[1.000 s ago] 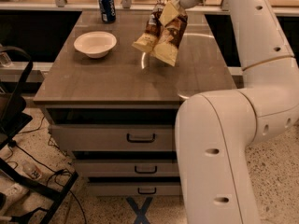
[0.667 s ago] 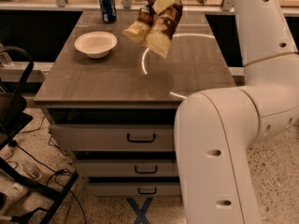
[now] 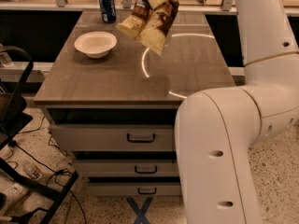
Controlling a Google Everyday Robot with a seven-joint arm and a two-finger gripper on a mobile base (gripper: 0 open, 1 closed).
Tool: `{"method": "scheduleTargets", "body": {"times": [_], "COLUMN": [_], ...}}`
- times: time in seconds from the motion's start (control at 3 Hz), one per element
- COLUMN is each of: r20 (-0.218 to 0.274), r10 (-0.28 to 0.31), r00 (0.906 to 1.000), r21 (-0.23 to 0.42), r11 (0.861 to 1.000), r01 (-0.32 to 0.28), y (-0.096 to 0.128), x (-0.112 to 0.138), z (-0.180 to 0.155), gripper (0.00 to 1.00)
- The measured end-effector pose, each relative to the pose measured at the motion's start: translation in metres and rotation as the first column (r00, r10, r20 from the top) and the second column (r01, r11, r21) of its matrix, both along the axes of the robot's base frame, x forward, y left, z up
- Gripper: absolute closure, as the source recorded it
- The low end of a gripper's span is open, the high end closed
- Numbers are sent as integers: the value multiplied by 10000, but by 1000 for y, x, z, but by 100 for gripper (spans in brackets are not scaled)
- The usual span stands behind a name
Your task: Place brown chip bag into paper bowl
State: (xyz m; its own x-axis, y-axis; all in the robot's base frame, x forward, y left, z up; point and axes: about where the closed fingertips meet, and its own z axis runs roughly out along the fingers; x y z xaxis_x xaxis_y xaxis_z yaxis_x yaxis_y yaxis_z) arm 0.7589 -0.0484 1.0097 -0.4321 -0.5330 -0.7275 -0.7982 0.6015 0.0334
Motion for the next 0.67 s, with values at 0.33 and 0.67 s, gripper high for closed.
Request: {"method": "scheduleTargets", "body": {"times": [0.33,0.67], "r20": [-351,-659], "r10": [-481,-1331], "r00": [9982,9889], "r21": [564,1302], "r11": [9972,9815], "r01": [500,1408], "y": [11,39], "x": [7,20], "z": [1,17], "gripper": [100,100]}}
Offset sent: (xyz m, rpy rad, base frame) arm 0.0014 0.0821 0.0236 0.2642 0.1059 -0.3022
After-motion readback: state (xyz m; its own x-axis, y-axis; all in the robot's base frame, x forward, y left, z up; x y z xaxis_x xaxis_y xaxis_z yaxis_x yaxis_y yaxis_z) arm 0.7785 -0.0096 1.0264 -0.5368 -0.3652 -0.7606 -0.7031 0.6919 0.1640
